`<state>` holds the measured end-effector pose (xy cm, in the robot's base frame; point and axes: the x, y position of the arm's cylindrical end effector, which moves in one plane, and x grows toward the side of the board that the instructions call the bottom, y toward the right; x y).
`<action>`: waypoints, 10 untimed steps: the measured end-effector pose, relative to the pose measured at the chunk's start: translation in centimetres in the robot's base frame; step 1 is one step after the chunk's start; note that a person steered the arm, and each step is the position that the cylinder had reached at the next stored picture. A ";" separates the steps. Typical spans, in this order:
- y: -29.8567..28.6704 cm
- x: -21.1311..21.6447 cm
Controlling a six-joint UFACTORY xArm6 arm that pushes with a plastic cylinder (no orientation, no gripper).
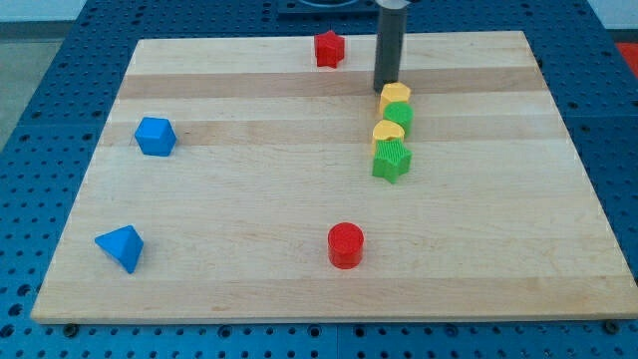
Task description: Adjust the yellow hexagon at the top side of the green circle
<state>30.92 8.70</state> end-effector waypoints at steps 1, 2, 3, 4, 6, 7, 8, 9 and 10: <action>3.4 0.2; 4.5 0.0; 6.6 2.3; 7.7 4.6; 6.5 4.8; 5.4 4.8; 4.0 4.7; 2.9 4.6; 2.8 4.6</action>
<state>35.47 11.52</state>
